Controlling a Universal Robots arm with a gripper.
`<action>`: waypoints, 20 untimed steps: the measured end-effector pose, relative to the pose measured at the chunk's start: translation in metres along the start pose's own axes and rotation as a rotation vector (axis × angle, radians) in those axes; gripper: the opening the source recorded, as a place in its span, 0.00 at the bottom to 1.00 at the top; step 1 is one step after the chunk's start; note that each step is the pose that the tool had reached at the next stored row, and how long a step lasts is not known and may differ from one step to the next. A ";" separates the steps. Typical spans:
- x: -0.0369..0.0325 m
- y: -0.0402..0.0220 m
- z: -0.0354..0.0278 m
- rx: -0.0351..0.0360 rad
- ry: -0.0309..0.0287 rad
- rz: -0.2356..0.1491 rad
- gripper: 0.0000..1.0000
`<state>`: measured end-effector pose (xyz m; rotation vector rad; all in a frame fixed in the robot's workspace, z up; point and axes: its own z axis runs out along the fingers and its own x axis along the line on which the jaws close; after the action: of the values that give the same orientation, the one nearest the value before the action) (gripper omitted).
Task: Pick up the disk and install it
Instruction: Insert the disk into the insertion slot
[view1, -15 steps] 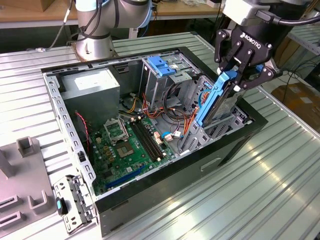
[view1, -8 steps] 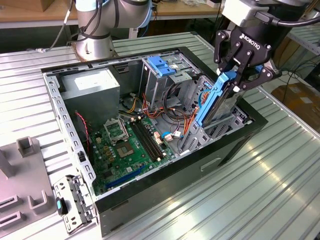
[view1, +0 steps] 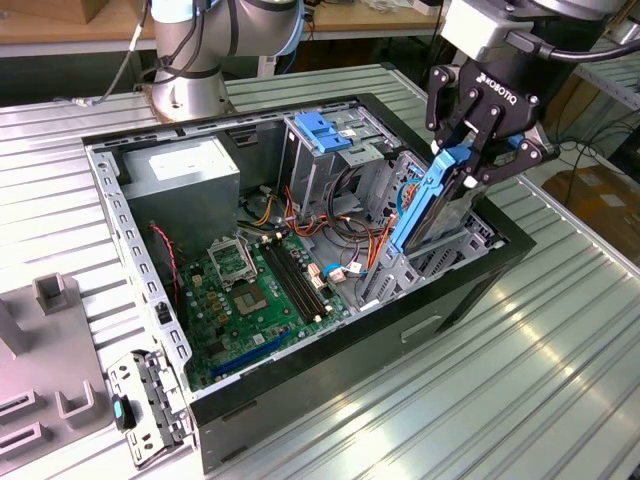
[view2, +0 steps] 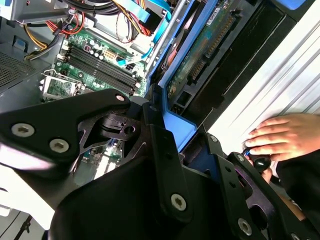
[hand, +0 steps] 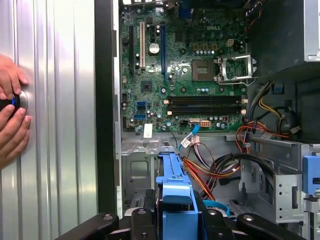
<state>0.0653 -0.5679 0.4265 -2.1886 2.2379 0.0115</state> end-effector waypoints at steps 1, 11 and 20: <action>0.0000 0.0000 0.0005 0.0000 0.0000 0.000 0.37; 0.0004 0.0000 0.0088 0.0000 0.0000 0.000 0.37; 0.0008 0.0000 0.0167 0.0000 0.0000 0.000 0.37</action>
<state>0.0653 -0.5686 0.4097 -2.1886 2.2379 0.0116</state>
